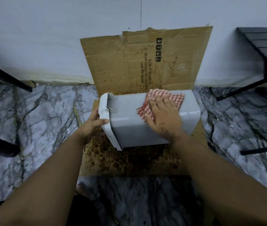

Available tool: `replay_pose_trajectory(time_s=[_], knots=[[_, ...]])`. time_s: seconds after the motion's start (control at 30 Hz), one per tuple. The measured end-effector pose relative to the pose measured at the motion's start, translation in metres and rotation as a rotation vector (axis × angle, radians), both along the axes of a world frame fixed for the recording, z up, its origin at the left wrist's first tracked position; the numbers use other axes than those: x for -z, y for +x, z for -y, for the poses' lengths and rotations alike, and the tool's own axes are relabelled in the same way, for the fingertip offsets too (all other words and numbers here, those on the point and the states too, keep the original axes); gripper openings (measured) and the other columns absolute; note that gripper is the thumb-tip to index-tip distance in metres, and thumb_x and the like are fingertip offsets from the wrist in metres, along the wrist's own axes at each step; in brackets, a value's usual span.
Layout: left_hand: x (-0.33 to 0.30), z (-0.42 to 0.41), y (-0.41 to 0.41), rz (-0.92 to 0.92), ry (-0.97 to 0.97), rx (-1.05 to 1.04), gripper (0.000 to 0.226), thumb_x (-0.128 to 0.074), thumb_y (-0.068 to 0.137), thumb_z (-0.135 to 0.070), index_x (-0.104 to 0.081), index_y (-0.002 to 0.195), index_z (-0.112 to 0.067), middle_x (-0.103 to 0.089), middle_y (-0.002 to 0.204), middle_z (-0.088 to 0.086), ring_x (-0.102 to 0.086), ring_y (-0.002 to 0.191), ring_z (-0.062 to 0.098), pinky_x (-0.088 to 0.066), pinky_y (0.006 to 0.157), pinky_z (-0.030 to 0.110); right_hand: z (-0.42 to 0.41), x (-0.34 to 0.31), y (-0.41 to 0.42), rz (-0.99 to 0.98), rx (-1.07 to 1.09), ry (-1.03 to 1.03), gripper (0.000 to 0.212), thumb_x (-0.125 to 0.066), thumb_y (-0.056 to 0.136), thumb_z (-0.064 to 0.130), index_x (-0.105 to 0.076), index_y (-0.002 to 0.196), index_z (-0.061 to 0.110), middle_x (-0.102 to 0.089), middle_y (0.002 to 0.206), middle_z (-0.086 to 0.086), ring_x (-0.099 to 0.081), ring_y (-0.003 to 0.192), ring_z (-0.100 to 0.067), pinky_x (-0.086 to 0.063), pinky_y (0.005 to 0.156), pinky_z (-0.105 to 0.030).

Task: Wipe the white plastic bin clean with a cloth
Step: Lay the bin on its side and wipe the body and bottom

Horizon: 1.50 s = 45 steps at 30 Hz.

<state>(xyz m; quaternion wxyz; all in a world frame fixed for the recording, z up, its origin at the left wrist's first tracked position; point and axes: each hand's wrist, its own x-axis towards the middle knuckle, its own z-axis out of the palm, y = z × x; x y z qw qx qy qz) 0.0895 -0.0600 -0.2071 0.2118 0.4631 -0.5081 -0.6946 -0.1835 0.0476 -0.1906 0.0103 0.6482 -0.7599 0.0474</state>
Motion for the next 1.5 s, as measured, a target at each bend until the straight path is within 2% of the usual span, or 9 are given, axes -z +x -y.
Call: replay_pose_trajectory(time_s=[0.1,0.3,0.43,0.63,0.77,0.97,1.17,1.4,1.5], knots=[[-0.002,0.0,0.0,0.011,0.002,0.007,0.096,-0.076,0.053,-0.047,-0.04,0.142,-0.048,-0.057,0.129,-0.018,-0.06,0.106,0.012,-0.053,0.066,0.033,-0.026,0.001,-0.051,-0.012,0.072,-0.011,0.077,-0.023,0.093,0.062,-0.027,0.155,0.016,-0.023,0.162,-0.014,-0.018,0.15,-0.037,-0.015,0.121,-0.055],[-0.001,-0.005,-0.003,0.02,-0.005,-0.063,0.094,-0.077,0.055,-0.049,-0.04,0.141,-0.04,-0.055,0.13,-0.015,-0.059,0.108,0.013,-0.05,0.068,0.033,-0.044,0.004,-0.092,0.056,0.066,-0.135,0.075,-0.036,0.091,0.059,-0.041,0.15,0.013,-0.034,0.158,-0.016,-0.026,0.147,-0.037,-0.021,0.119,-0.056],[0.005,-0.012,-0.01,-0.052,0.053,-0.121,0.073,-0.076,0.063,-0.045,-0.047,0.129,-0.038,-0.06,0.122,-0.006,-0.061,0.099,0.016,-0.049,0.071,0.035,-0.041,0.006,-0.092,0.2,0.178,-0.194,0.072,-0.046,0.085,0.063,-0.042,0.147,0.027,-0.02,0.162,-0.016,-0.017,0.148,-0.039,-0.02,0.119,-0.055],[-0.01,-0.005,-0.025,-0.065,0.059,-0.155,0.054,-0.065,0.075,-0.034,-0.049,0.126,-0.031,-0.063,0.104,-0.003,-0.063,0.082,0.014,-0.049,0.058,0.029,-0.038,0.001,-0.09,0.308,0.31,-0.276,0.072,-0.05,0.078,0.069,-0.054,0.136,0.027,-0.028,0.156,-0.013,-0.033,0.139,-0.038,-0.034,0.113,-0.053],[-0.043,0.008,-0.034,0.002,-0.025,-0.117,0.044,-0.063,0.074,-0.038,-0.052,0.117,-0.037,-0.059,0.121,0.001,-0.057,0.106,0.027,-0.048,0.077,0.043,-0.042,-0.004,-0.092,0.372,0.316,-0.349,0.075,-0.048,0.077,0.068,-0.057,0.137,0.025,-0.034,0.155,-0.009,-0.034,0.138,-0.037,-0.033,0.114,-0.051],[-0.117,0.029,-0.033,0.159,-0.293,-0.159,0.046,-0.066,0.081,-0.038,-0.052,0.124,-0.036,-0.059,0.117,-0.006,-0.057,0.099,0.02,-0.045,0.075,0.038,-0.029,-0.011,-0.075,0.561,0.323,-0.47,0.076,-0.049,0.078,0.066,-0.055,0.141,0.023,-0.038,0.154,-0.007,-0.038,0.138,-0.033,-0.034,0.114,-0.046],[-0.139,0.027,-0.044,0.298,-0.508,-0.128,0.064,-0.07,0.068,-0.052,-0.055,0.13,-0.04,-0.06,0.121,-0.01,-0.06,0.111,0.02,-0.051,0.094,0.046,-0.03,0.035,-0.049,0.858,0.355,-0.376,0.079,-0.045,0.081,0.066,-0.047,0.146,0.02,-0.03,0.158,-0.003,-0.03,0.144,-0.027,-0.031,0.116,-0.053],[-0.129,0.022,-0.07,0.411,-0.647,-0.024,0.085,-0.064,0.066,-0.074,-0.047,0.143,-0.043,-0.052,0.146,-0.011,-0.051,0.131,0.018,-0.042,0.11,0.05,-0.045,0.077,-0.052,0.762,0.348,-0.372,0.083,-0.024,0.093,0.068,-0.031,0.154,0.012,-0.022,0.163,-0.01,-0.02,0.149,-0.032,-0.022,0.118,-0.055],[-0.129,0.025,-0.076,0.433,-0.66,-0.018,0.084,-0.062,0.068,-0.074,-0.046,0.144,-0.043,-0.053,0.145,-0.011,-0.051,0.13,0.018,-0.042,0.109,0.05,-0.041,0.081,-0.056,0.629,0.32,-0.356,0.075,-0.023,0.098,0.059,-0.028,0.154,0.01,-0.027,0.16,-0.015,-0.02,0.148,-0.038,-0.019,0.117,-0.061]])
